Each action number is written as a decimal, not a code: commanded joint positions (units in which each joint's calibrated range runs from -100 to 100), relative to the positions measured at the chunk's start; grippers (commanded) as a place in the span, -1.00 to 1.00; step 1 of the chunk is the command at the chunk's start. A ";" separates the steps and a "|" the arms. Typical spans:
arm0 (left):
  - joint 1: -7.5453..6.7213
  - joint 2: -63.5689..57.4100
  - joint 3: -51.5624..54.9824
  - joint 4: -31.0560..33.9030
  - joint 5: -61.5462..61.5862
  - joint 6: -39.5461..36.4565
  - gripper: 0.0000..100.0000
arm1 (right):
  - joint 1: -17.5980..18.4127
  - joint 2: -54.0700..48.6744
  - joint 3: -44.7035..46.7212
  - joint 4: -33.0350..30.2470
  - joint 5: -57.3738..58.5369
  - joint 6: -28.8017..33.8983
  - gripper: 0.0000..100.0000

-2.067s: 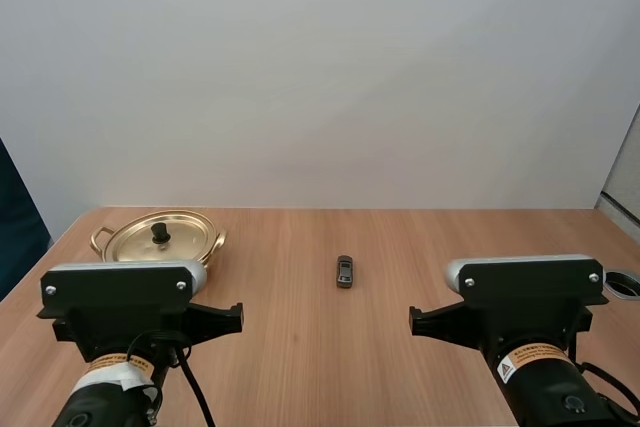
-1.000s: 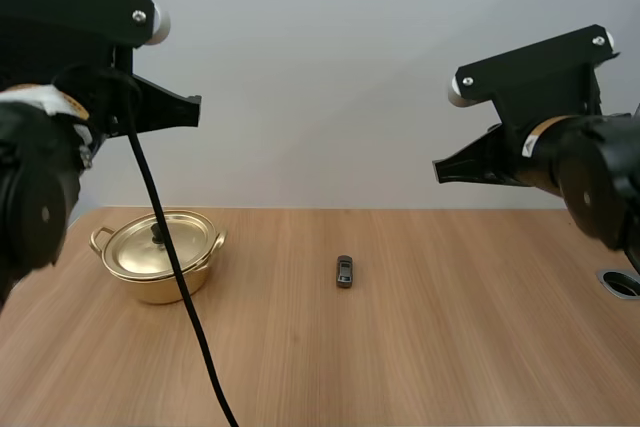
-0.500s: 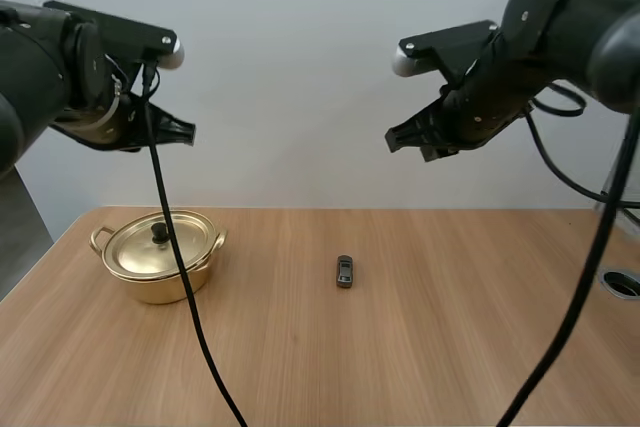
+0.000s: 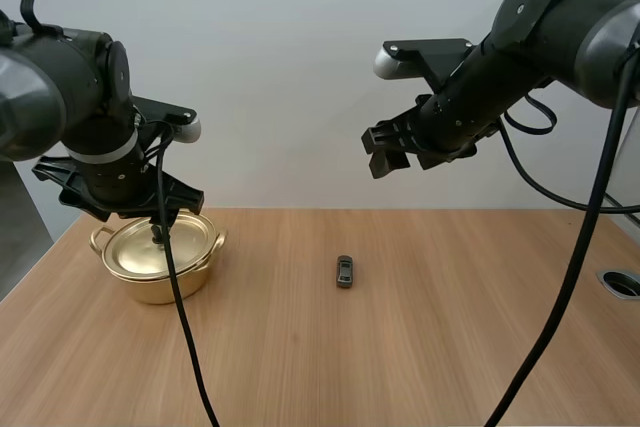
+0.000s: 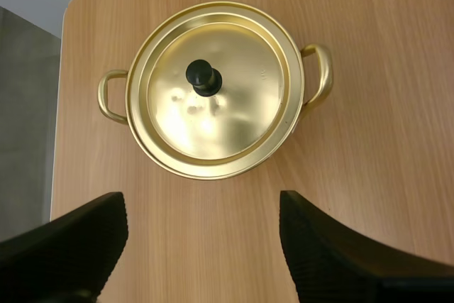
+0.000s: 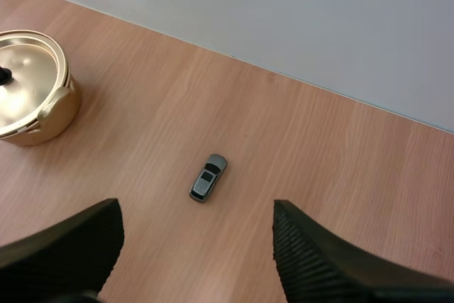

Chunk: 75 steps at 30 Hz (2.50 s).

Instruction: Open the pot, put the car inside, and close it

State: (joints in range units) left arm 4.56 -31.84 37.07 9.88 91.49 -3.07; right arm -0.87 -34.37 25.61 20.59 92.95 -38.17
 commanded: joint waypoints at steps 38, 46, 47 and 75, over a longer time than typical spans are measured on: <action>4.41 21.28 4.09 0.65 -41.67 -5.44 1.00 | -1.20 0.03 -0.01 1.96 7.05 1.27 1.00; 4.41 25.85 4.09 0.97 -49.89 -5.02 1.00 | -1.20 0.03 -0.01 2.36 7.05 1.27 1.00; 4.41 26.07 4.09 0.87 -50.53 -5.02 1.00 | -1.20 0.03 -0.01 2.36 7.05 1.27 1.00; 4.41 23.25 -1.51 -5.34 -50.05 -5.33 -1.00 | -1.20 0.03 -0.01 6.70 7.05 1.27 1.00</action>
State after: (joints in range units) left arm 8.96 -7.53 37.68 4.51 40.28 -8.42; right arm -2.08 -34.37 25.61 27.55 100.00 -36.90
